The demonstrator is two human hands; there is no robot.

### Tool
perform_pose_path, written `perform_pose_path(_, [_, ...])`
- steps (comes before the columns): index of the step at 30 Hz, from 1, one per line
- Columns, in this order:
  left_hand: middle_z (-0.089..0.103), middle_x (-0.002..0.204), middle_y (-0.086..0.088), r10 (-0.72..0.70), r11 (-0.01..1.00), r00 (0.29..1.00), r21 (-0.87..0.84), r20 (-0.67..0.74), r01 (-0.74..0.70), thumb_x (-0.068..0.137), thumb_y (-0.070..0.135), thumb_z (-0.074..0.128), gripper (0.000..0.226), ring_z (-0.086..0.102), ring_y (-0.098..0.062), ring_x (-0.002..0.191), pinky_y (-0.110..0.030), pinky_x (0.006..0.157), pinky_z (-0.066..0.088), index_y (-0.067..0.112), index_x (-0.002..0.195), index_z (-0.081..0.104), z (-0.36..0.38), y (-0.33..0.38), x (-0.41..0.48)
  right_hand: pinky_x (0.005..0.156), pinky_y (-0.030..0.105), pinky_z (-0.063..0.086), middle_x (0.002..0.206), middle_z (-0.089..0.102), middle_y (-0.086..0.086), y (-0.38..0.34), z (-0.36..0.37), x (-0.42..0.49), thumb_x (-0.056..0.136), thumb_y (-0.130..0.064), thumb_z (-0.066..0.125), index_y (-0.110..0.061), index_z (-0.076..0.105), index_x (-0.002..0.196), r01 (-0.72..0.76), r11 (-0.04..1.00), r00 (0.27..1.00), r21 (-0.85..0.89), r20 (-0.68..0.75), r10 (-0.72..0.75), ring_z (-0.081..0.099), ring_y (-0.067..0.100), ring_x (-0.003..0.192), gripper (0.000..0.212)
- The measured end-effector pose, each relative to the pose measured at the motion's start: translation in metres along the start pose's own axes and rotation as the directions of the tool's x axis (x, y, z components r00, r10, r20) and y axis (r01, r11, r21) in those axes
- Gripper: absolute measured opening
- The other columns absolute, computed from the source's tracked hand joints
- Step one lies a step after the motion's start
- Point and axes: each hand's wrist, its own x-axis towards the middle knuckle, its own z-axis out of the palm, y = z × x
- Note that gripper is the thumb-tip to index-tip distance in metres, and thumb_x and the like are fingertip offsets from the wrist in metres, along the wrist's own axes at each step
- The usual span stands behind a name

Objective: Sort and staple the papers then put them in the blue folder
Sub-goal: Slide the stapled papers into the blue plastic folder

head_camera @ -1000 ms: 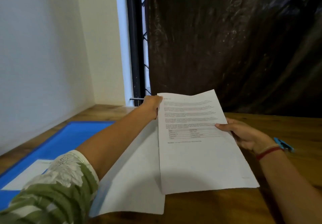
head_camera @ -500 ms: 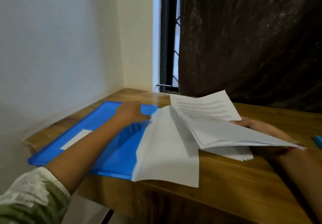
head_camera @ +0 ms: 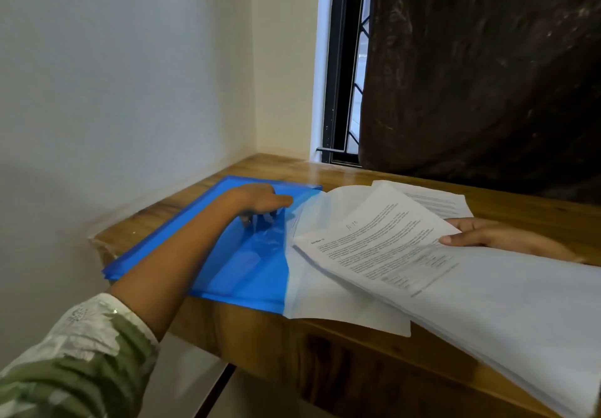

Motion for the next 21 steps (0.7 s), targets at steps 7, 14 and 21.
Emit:
perform_pose_path(7, [0.061, 0.075, -0.007, 0.043, 0.999, 0.999, -0.013, -0.021, -0.043, 0.094, 0.038, 0.041, 0.041, 0.059, -0.028, 0.061, -0.035, 0.068, 0.054, 0.005, 0.088, 0.064, -0.002, -0.003, 0.001, 0.105, 0.052, 0.044, 0.122, 0.069, 0.001, -0.017, 0.012, 0.029, 0.084, -0.024, 0.068, -0.027, 0.06, 0.126, -0.005, 0.985, 0.998, -0.173, -0.062, -0.006, 0.066, 0.031, 0.111, 0.043])
perform_pose_path(14, [0.068, 0.07, -0.009, 0.195, 0.96, 0.975, 0.223, -0.103, -0.168, 0.091, 0.038, 0.044, 0.041, 0.061, -0.023, 0.057, -0.028, 0.059, 0.05, 0.007, 0.069, 0.061, 0.003, 0.002, -0.007, 0.102, 0.048, 0.048, 0.128, 0.064, -0.009, -0.038, 0.024, 0.068, 0.074, -0.047, 0.076, -0.036, 0.054, 0.131, 0.031, 0.91, 0.977, -0.412, -0.181, -0.116, 0.066, 0.024, 0.11, 0.062])
perform_pose_path(21, [0.05, 0.045, 0.004, 0.419, 0.731, 0.897, 0.638, -0.14, -0.241, 0.089, 0.024, 0.052, 0.04, 0.049, -0.012, 0.044, -0.026, 0.053, 0.043, 0.015, 0.051, 0.044, 0.002, 0.033, -0.021, 0.11, 0.048, 0.039, 0.14, 0.054, -0.002, -0.051, 0.05, 0.081, 0.097, -0.031, 0.055, -0.028, 0.047, 0.139, 0.066, 0.817, 0.932, -0.574, -0.256, -0.255, 0.055, 0.026, 0.12, 0.042])
